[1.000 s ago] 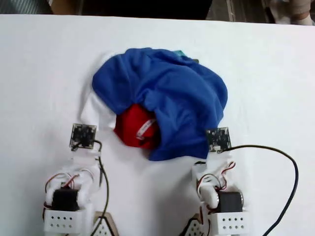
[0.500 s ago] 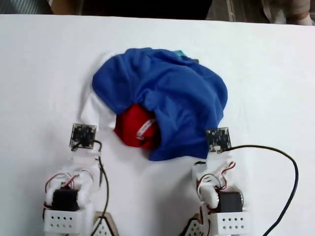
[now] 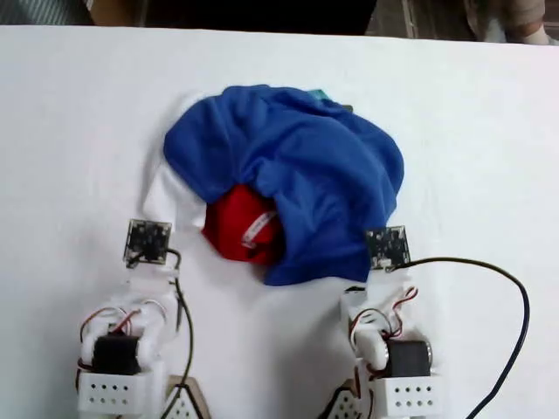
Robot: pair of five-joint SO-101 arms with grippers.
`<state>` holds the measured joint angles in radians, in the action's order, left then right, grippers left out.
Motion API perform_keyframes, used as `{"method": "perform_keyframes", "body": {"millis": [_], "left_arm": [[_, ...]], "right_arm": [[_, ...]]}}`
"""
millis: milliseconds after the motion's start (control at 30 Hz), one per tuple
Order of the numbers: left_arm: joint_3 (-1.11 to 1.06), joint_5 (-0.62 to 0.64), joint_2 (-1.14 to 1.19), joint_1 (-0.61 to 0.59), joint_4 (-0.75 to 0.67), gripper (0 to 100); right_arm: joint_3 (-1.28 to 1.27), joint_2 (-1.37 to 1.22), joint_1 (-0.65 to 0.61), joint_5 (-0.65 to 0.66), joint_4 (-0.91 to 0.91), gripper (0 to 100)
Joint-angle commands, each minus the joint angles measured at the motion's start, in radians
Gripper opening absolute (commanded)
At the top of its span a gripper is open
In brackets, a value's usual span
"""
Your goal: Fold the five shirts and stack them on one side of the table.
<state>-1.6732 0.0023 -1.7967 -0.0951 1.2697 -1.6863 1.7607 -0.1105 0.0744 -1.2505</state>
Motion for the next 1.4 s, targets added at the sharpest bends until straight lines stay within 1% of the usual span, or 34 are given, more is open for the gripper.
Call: {"method": "perform_keyframes", "body": {"millis": [0,333,467,667,733,833,967,1000,1100,1167,1200,1300,1367], "left_arm": [[-0.021,0.005,-0.005,0.005,0.005,3],[-0.021,0.006,-0.005,0.005,0.005,3],[-0.021,0.006,-0.005,0.028,0.005,3],[-0.021,0.006,-0.005,0.034,0.005,3],[-0.021,0.002,-0.006,0.034,-0.008,3],[-0.018,-0.020,-0.006,0.026,-0.135,3],[-0.016,-0.110,-0.006,-0.014,-0.431,3],[-0.016,-0.112,-0.006,-0.037,-0.497,3],[-0.012,-0.115,-0.006,-0.184,-0.643,3],[-0.013,-0.118,-0.006,-0.284,-0.723,3],[-0.012,-0.120,-0.006,-0.333,-0.755,3],[0.031,-0.133,-0.006,-0.448,-0.825,3],[0.114,-0.175,-0.006,-0.508,-0.825,3]], "right_arm": [[-0.008,0.010,-0.002,-0.006,-0.002,2.0],[-0.008,0.010,-0.010,-0.005,-0.002,2.0],[-0.008,0.010,-0.035,-0.005,-0.002,2.0],[-0.008,0.010,-0.036,-0.005,-0.002,2.0],[-0.008,0.010,-0.035,-0.003,0.033,2.0],[-0.008,0.010,-0.031,-0.003,0.165,2.1],[-0.008,0.010,0.021,-0.003,0.375,2.1],[-0.008,0.010,0.042,-0.003,0.415,2.1],[0.003,0.010,0.099,-0.003,0.503,2.1],[0.049,0.008,0.130,0.000,0.493,2.1],[0.092,0.008,0.143,0.021,0.467,2.1],[0.272,0.005,0.180,0.150,0.383,2.1],[0.405,0.001,0.186,0.216,0.352,2.1]]}}
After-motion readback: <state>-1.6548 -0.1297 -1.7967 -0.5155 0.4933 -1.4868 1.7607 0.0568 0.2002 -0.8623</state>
